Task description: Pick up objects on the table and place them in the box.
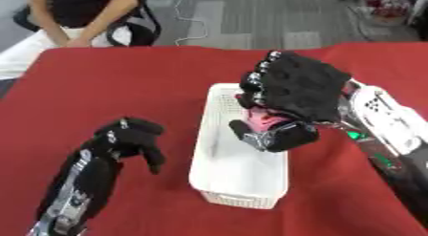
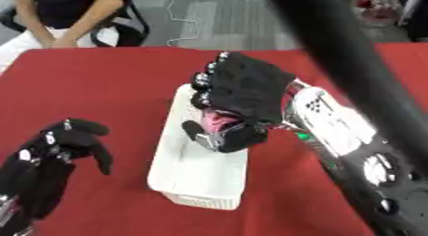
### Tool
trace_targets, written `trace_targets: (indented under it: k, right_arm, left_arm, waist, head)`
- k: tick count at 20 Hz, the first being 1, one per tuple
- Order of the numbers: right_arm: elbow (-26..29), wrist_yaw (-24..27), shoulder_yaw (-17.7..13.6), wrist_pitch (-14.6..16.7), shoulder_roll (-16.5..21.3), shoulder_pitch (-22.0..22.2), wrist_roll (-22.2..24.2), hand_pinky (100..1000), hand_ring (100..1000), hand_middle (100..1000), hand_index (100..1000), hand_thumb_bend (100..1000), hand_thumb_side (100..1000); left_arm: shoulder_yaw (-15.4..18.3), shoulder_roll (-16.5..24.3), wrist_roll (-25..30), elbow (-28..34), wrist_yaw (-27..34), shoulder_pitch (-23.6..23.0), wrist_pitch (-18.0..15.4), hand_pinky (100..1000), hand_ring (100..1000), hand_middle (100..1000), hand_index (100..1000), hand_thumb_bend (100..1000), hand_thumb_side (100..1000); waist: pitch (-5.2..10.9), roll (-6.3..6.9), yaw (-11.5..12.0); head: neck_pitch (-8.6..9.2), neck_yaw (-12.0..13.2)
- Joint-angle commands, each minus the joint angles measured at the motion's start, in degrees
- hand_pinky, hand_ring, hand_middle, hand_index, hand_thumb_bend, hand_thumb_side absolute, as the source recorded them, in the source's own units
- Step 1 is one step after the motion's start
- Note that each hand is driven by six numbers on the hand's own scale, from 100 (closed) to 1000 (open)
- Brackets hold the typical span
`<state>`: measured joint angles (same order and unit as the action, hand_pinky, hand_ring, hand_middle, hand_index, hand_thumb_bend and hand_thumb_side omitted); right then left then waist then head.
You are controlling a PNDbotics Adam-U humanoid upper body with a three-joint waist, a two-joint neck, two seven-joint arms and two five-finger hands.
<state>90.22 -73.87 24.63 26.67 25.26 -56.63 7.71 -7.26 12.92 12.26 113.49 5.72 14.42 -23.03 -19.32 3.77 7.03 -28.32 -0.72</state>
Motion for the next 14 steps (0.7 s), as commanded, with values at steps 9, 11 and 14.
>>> trace_targets:
  k: [9, 11, 14]
  right_arm:
    - [-3.40, -3.63, -0.56, -0.63, -1.03, -1.79, -2.53, 133, 354, 401, 457, 100, 886]
    - [-3.51, -4.07, -0.53, -0.84, -0.95, -1.73, -1.65, 344, 540, 589, 621, 100, 907]
    - [-3.72, -3.75, -0.58, -1.00, -0.95, -1.69, 0.55, 697, 824, 844, 801, 100, 967]
  left_arm:
    - [-0.49, -0.19, 1.99, 1.10, 1.72, 1.01, 0.16, 364, 515, 684, 721, 100, 924]
    - [-0.39, -0.17, 2.02, 1.10, 1.69, 0.96, 0.18, 365, 515, 684, 721, 100, 924]
    - [-0.30, -0.15, 2.00, 1.10, 1.63, 0.92, 0.19, 365, 516, 685, 721, 100, 923]
  waist:
    - [0.40, -0.28, 0.95]
    - [0.45, -0.31, 0.89]
    - [0.54, -0.33, 0.82]
  head:
    - [0.70, 0.62]
    - [0.58, 0.50]
    - [0.56, 0.41]
